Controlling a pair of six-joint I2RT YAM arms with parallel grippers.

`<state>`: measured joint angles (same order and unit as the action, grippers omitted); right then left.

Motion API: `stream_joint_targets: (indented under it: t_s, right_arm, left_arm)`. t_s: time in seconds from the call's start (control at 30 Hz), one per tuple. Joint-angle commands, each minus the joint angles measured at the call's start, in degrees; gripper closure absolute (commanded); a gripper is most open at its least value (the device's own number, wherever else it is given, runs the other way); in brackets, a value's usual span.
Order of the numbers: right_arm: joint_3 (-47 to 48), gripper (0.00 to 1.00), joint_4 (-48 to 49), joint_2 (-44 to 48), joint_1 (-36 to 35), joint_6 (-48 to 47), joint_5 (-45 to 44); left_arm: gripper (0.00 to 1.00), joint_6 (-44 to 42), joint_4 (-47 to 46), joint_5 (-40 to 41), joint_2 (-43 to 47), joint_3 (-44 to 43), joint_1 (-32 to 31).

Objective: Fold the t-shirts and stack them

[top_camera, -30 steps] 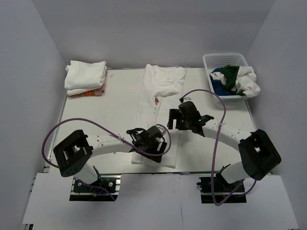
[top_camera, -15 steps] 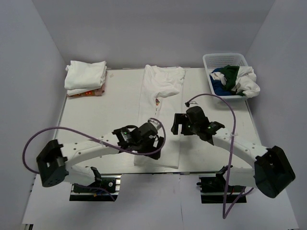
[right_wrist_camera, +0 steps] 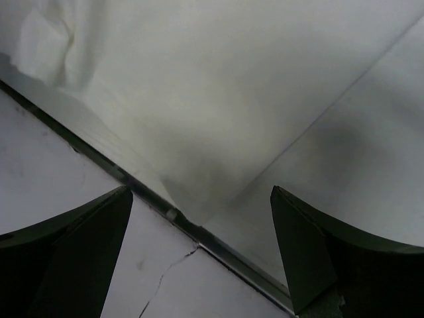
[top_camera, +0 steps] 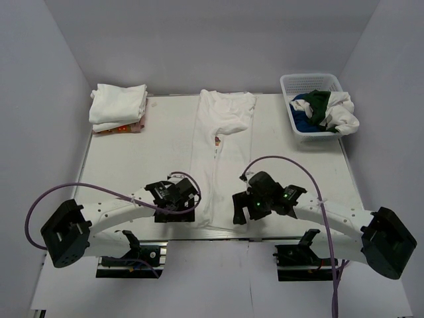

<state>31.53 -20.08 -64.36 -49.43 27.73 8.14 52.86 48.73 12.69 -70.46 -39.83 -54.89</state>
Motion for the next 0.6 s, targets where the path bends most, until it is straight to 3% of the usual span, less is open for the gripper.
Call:
stream_joint_targets:
  t_s: [0.0,0.13,0.33,0.47,0.5,0.57]
  right_arm:
    - [-0.8,0.1,-2.9,-0.4,-4.0,0.8,1.9]
    - [-1.3,0.1,-3.7,-0.9,-7.4,4.0,-0.8]
    - [-1.8,0.1,-3.0,-2.6,-10.2,6.4,-5.4]
    - [-2.4,0.21,-0.7,-4.4,-11.3,7.7,-6.1]
    - [-2.8,0.23,-0.1,-4.9,-11.2,7.9,-6.2]
    - [-2.4,0.43,0.4,-5.4,-11.5,8.2,-6.5]
  left_arm:
    - [0.02,0.3,-5.4,-3.4,1.4,1.9,1.2]
    - [0.1,-2.9,-9.0,-8.9,0.1,3.3,1.7]
    - [0.34,-6.4,-13.3,-12.9,-5.4,5.2,1.7]
    - [0.6,-7.6,-15.9,-15.3,-8.1,5.7,1.7]
    - [0.72,-7.6,-15.9,-15.3,-8.6,5.7,1.7]
    - [0.82,-8.1,-15.4,-15.3,-8.6,5.2,1.7]
